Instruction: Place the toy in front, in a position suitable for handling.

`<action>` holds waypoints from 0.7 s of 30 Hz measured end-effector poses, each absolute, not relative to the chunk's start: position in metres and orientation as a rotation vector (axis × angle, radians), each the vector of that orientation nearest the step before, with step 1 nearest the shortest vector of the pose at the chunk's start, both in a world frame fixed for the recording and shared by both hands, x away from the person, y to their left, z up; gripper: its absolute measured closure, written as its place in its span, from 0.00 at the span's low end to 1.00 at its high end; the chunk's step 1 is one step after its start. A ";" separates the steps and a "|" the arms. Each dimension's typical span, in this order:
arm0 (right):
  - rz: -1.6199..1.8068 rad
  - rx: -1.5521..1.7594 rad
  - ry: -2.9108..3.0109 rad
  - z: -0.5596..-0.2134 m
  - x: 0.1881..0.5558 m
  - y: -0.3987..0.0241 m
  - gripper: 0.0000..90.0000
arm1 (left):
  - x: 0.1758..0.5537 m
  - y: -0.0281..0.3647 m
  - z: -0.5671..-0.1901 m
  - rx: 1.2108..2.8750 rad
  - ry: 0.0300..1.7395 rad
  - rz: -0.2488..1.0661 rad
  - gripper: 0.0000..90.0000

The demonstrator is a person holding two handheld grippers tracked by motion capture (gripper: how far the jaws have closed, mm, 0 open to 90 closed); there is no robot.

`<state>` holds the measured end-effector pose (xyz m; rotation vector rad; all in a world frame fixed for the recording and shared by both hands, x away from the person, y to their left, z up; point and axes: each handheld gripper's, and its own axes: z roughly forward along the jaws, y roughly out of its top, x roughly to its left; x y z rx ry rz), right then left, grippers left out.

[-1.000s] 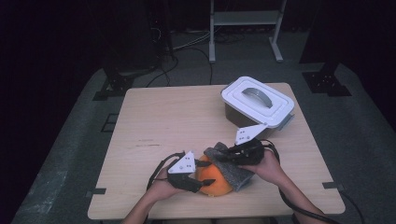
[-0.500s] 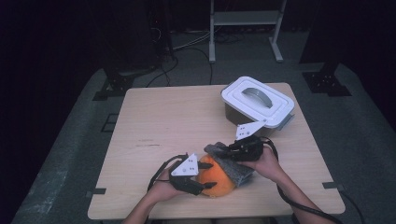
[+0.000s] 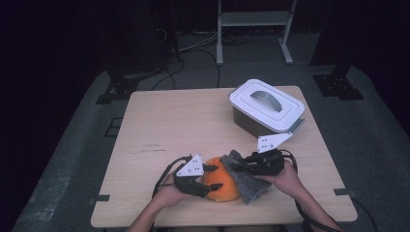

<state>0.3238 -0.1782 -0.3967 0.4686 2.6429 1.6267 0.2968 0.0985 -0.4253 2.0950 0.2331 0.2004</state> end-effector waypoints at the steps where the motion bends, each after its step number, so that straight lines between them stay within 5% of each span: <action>1: 1.615 0.442 2.642 -0.395 0.320 -0.176 0.91 | 0.297 0.098 -0.425 2.096 0.240 0.205 0.45; 11: 1.538 0.465 2.644 -0.412 0.323 -0.174 0.91 | 0.300 0.106 -0.415 2.067 0.230 0.227 0.32; 21: 1.531 0.439 2.611 -0.401 0.319 -0.177 0.91 | 0.302 0.104 -0.421 2.095 0.257 0.248 0.39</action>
